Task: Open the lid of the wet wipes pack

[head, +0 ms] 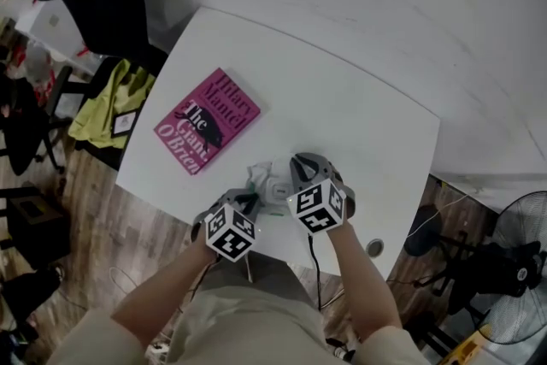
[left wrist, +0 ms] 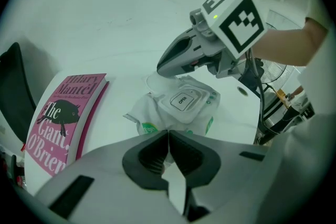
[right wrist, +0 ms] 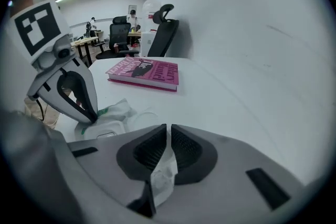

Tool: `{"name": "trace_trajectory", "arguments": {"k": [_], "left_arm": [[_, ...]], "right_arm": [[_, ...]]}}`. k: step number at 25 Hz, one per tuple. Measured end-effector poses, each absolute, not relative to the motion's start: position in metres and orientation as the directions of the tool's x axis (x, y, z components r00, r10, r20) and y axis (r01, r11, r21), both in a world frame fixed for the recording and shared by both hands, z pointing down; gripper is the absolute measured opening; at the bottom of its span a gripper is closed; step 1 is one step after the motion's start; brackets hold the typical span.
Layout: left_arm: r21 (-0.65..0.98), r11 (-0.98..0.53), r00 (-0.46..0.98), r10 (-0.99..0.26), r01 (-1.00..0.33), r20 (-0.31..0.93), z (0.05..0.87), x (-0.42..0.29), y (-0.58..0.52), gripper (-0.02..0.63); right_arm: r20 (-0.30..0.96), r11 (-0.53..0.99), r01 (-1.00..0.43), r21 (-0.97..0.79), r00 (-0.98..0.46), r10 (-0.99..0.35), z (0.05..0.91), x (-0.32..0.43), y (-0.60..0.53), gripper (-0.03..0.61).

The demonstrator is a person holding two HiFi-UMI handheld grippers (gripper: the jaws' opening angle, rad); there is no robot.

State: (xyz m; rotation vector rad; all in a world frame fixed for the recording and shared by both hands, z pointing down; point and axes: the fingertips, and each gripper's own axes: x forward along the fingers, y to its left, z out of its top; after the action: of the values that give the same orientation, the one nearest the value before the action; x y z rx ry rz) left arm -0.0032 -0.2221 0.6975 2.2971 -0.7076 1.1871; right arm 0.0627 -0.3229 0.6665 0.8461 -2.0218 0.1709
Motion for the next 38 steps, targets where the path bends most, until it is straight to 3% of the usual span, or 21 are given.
{"name": "trace_trajectory", "arguments": {"k": [8, 14, 28, 38], "left_arm": [[0.188, -0.761, 0.505, -0.204, -0.62, 0.839, 0.699, -0.003, -0.223, 0.029], [0.232, -0.739, 0.524, -0.188, -0.633, 0.831, 0.694, -0.007, -0.224, 0.028], [0.063, -0.702, 0.536, -0.479, -0.709, 0.695, 0.548, -0.039, -0.278, 0.028], [-0.051, -0.694, 0.588, -0.645, -0.718, 0.487, 0.407, -0.049, -0.283, 0.028]], "right_arm": [[0.852, 0.732, -0.68, 0.047, -0.355, -0.384, 0.698, 0.065, -0.325, 0.038], [0.823, 0.685, -0.728, 0.006, -0.386, -0.417, 0.678, 0.065, -0.329, 0.028], [0.564, 0.584, -0.811, 0.005, -0.48, -0.672, 0.497, 0.078, -0.325, 0.025], [0.326, 0.558, -0.828, 0.049, -0.515, -0.793, 0.36, 0.082, -0.289, 0.023]]}}
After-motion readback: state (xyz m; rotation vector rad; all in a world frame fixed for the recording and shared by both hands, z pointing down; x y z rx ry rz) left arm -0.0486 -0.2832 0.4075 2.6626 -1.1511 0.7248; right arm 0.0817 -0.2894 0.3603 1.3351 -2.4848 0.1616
